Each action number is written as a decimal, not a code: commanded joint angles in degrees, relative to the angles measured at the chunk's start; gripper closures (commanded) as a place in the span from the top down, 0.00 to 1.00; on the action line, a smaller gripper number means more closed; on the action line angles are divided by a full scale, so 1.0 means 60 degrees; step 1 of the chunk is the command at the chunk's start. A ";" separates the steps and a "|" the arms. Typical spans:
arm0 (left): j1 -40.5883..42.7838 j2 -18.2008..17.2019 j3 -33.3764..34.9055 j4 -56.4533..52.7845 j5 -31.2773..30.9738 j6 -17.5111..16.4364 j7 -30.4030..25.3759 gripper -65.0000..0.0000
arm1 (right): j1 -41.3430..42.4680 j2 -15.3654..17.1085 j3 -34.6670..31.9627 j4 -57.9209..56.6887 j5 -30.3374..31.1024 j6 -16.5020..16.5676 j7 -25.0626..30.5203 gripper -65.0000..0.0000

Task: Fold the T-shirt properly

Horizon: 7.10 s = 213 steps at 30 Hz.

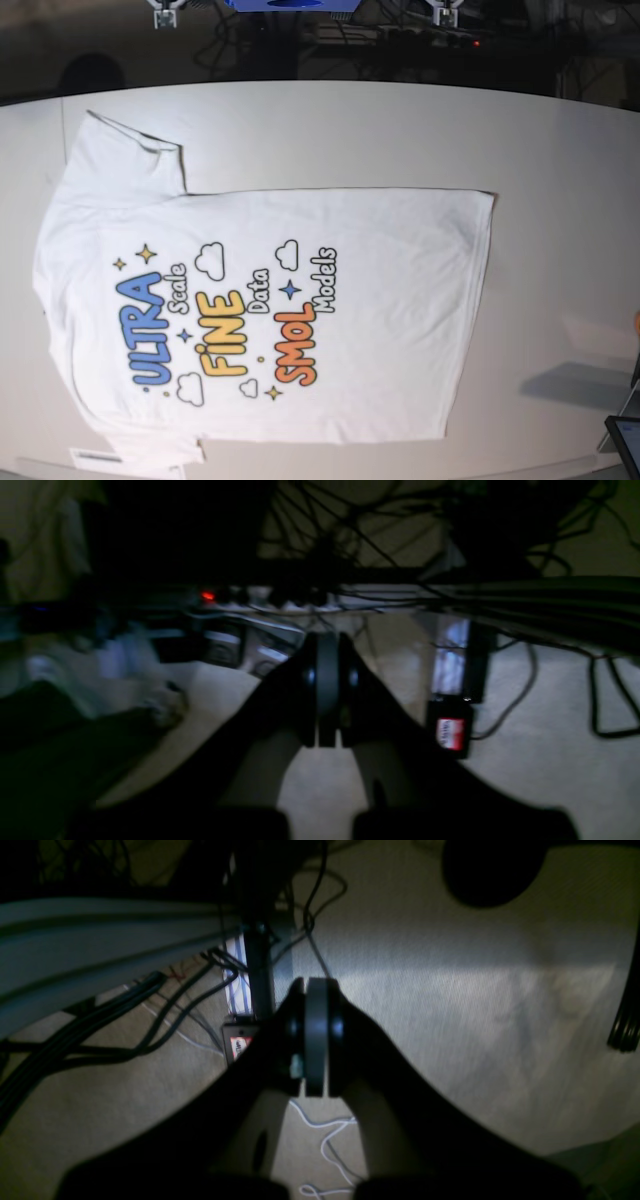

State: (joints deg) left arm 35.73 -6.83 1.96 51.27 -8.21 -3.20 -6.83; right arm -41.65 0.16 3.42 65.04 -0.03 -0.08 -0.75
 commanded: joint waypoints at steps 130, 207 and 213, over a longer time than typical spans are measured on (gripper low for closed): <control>0.0471 0.0311 -0.5081 0.9397 -0.0061 -0.3283 0.3065 0.00 | 0.4048 -0.0416 0.8023 0.4597 0.8628 0.6679 -1.1999 0.00; -0.4423 -0.0393 -0.4304 0.4884 -0.7255 -0.3269 0.9190 0.00 | 0.4033 -0.0210 0.7804 0.4597 0.8628 0.6679 -1.2087 0.00; -0.4203 -0.0598 -0.4333 0.4914 -0.7284 -0.3269 0.9204 0.00 | 0.4033 -0.0079 0.7804 0.4685 0.8628 0.6679 -1.2043 0.00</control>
State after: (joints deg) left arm 10.37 -9.78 -23.94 80.40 -53.91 -24.03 46.92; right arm -17.32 -1.15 50.15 92.36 52.36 39.90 -72.79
